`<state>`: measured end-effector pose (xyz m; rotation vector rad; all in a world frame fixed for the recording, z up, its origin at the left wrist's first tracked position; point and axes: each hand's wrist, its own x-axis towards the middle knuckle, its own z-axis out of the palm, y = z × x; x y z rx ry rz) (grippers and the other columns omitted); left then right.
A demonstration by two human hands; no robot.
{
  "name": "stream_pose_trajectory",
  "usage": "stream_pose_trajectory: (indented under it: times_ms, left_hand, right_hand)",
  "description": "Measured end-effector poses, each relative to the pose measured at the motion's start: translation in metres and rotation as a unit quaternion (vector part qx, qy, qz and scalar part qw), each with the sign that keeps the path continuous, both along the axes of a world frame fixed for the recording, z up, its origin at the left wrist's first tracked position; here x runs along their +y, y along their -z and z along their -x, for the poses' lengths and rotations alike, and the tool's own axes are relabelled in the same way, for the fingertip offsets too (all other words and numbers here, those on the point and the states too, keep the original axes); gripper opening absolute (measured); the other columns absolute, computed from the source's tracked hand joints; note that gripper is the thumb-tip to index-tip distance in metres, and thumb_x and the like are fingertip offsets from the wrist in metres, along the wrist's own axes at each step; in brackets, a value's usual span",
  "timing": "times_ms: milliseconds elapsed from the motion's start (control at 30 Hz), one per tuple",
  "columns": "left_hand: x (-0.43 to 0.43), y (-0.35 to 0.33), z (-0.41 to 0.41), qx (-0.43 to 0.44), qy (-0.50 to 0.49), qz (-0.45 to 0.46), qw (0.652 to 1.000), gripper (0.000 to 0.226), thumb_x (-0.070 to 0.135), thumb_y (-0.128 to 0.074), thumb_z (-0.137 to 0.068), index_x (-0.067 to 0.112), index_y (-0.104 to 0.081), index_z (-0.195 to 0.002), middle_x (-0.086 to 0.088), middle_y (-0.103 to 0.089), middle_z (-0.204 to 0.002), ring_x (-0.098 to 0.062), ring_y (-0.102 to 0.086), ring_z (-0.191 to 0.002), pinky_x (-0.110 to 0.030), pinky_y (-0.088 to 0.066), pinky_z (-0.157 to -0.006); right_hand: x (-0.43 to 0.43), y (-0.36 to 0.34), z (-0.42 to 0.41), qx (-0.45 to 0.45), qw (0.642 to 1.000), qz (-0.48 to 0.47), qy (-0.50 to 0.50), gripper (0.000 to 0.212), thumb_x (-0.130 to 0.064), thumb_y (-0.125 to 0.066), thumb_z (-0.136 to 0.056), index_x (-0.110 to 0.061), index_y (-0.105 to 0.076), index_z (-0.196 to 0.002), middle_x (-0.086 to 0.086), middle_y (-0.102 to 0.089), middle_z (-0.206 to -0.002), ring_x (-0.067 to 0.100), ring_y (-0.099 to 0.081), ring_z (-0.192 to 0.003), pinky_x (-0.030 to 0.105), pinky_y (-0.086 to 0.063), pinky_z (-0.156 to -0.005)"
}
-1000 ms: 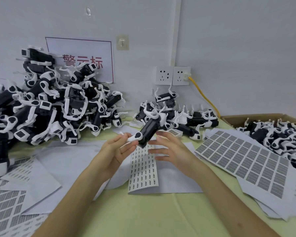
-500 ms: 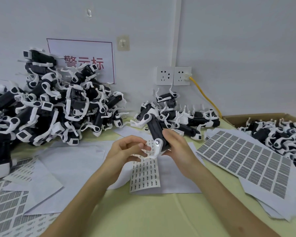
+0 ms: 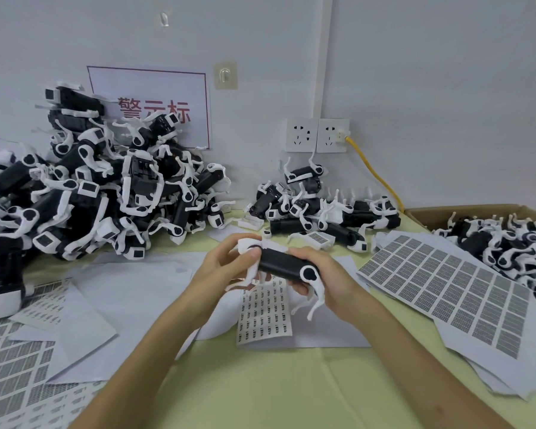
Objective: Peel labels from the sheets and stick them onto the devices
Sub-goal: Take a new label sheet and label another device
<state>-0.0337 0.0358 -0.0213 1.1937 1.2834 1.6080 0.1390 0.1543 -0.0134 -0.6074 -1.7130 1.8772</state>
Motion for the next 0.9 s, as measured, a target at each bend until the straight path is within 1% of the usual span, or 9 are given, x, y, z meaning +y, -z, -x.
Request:
stream_pose_trajectory:
  times_ms: [100,200,300,433,533,600,700,767,900]
  left_hand:
    - [0.001,-0.001,0.000,-0.048,-0.022,-0.014,0.998,0.045,0.044,-0.077,-0.083,0.012,-0.069,-0.114,-0.014,-0.074,-0.101,-0.028,-0.072,-0.081,-0.032,-0.060,-0.074]
    - [0.003,-0.001,0.002,-0.148,-0.048,-0.010,0.988,0.055,0.042,-0.074,-0.089,-0.002,-0.066,-0.120,-0.024,-0.073,-0.112,-0.030,-0.075,-0.089,-0.030,-0.062,-0.076]
    - [0.002,-0.003,0.002,-0.257,-0.035,-0.012,0.966,0.057,0.041,-0.074,-0.092,-0.004,-0.065,-0.126,-0.027,-0.071,-0.123,-0.034,-0.075,-0.104,-0.030,-0.062,-0.082]
    - [0.002,0.000,0.009,-0.371,-0.062,0.000,0.927,0.062,0.048,-0.078,-0.084,0.007,-0.067,-0.128,-0.022,-0.072,-0.125,-0.037,-0.074,-0.107,-0.034,-0.063,-0.079]
    - [0.003,0.002,0.013,-0.381,-0.089,0.022,0.920,0.053,0.053,-0.080,-0.074,0.011,-0.077,-0.106,-0.014,-0.077,-0.116,-0.030,-0.077,-0.099,-0.030,-0.057,-0.081]
    - [0.002,0.001,0.013,-0.402,-0.073,0.011,0.913,0.054,0.049,-0.081,-0.075,0.007,-0.076,-0.109,-0.014,-0.076,-0.118,-0.030,-0.077,-0.102,-0.029,-0.058,-0.080]
    - [0.002,0.002,0.012,-0.421,-0.027,-0.003,0.907,0.051,0.032,-0.076,-0.088,0.000,-0.065,-0.126,-0.022,-0.066,-0.137,-0.040,-0.070,-0.117,-0.036,-0.056,-0.100]
    - [0.003,0.001,0.010,-0.438,-0.009,-0.003,0.899,0.050,0.019,-0.074,-0.088,-0.003,-0.060,-0.131,-0.026,-0.061,-0.141,-0.046,-0.068,-0.119,-0.042,-0.057,-0.102]
    - [0.005,-0.001,0.006,-0.436,-0.010,-0.006,0.900,0.039,0.008,-0.072,-0.082,-0.002,-0.060,-0.118,-0.023,-0.061,-0.122,-0.042,-0.069,-0.118,-0.044,-0.057,-0.102]
  right_hand:
    - [0.002,-0.001,0.001,0.050,0.998,0.020,-0.016,0.043,-0.043,-0.047,-0.102,-0.015,-0.080,-0.099,0.014,-0.064,-0.080,0.021,-0.057,-0.063,0.026,-0.045,-0.054]
    - [0.007,0.000,0.002,0.079,0.997,0.011,0.011,0.040,-0.040,-0.042,-0.106,-0.014,-0.070,-0.117,0.015,-0.071,-0.092,0.025,-0.064,-0.074,0.030,-0.050,-0.064]
    - [0.016,0.003,0.000,0.021,0.990,-0.077,0.117,0.016,-0.023,-0.056,-0.104,-0.018,-0.066,-0.115,0.010,-0.071,-0.090,0.020,-0.064,-0.067,0.027,-0.048,-0.061]
    - [0.021,0.016,0.003,-0.111,0.967,-0.169,0.157,0.023,-0.023,-0.066,-0.097,-0.022,-0.062,-0.121,0.006,-0.073,-0.088,0.013,-0.063,-0.059,0.029,-0.047,-0.062]
    - [0.017,0.026,0.007,-0.160,0.963,-0.182,0.115,0.030,-0.035,-0.072,-0.093,-0.034,-0.058,-0.119,-0.001,-0.076,-0.089,0.012,-0.069,-0.061,0.029,-0.047,-0.061]
    - [0.014,0.031,0.008,-0.166,0.962,-0.191,0.099,0.038,-0.034,-0.077,-0.088,-0.035,-0.057,-0.120,-0.004,-0.076,-0.088,0.013,-0.072,-0.062,0.025,-0.046,-0.061]
    - [0.012,0.031,0.008,-0.134,0.974,-0.157,0.094,0.048,-0.017,-0.082,-0.084,-0.028,-0.058,-0.123,0.000,-0.075,-0.092,0.017,-0.074,-0.066,0.022,-0.053,-0.058]
    - [0.009,0.028,0.009,-0.098,0.984,-0.111,0.095,0.051,-0.006,-0.082,-0.081,-0.026,-0.060,-0.122,0.006,-0.071,-0.104,0.018,-0.074,-0.072,0.028,-0.061,-0.065]
    - [0.002,0.025,0.010,-0.044,0.992,-0.064,0.101,0.054,0.011,-0.078,-0.077,-0.021,-0.064,-0.119,0.012,-0.067,-0.116,0.026,-0.075,-0.091,0.032,-0.063,-0.073]
